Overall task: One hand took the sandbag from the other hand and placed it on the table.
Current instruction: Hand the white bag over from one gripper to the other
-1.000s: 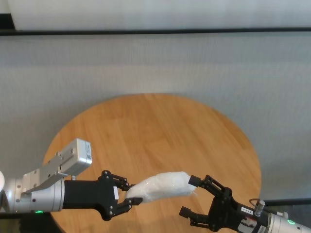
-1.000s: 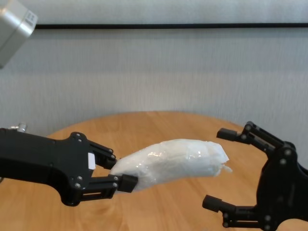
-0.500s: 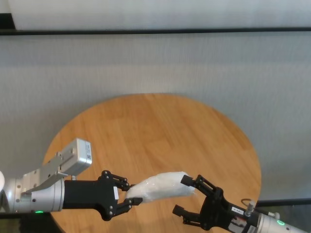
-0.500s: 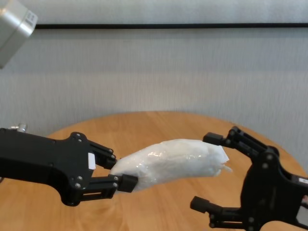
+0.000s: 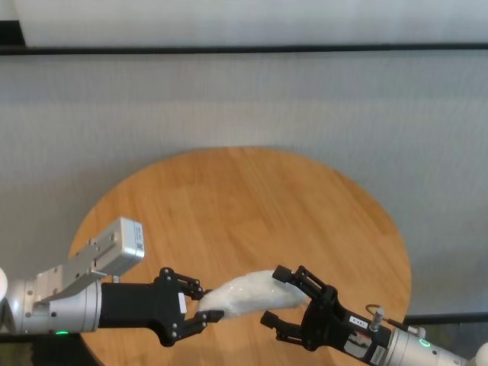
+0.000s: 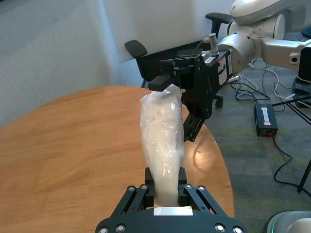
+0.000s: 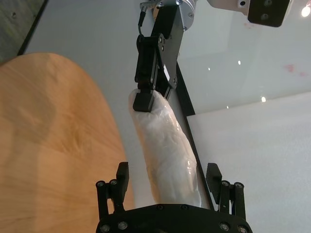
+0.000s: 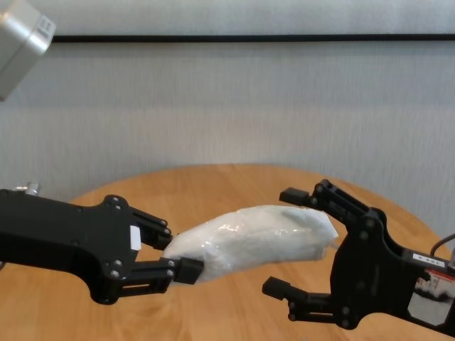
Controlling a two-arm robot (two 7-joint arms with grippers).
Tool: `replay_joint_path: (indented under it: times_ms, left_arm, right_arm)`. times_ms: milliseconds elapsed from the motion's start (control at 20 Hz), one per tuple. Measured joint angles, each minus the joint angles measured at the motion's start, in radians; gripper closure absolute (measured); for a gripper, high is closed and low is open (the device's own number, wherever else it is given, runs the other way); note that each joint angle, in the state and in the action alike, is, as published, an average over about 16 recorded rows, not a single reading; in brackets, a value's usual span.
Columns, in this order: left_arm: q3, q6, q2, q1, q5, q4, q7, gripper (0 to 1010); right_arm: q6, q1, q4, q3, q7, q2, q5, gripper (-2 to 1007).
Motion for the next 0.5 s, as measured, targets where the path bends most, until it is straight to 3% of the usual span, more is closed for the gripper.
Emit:
replay_joint_path:
  times_ms: [500]
  left_arm:
    - [0.000,0.000,0.000,0.000,0.000,0.000,0.000,732]
  right_arm:
    - [0.031,0.012,0.002,-0.016,-0.011,-0.001,0.012,5]
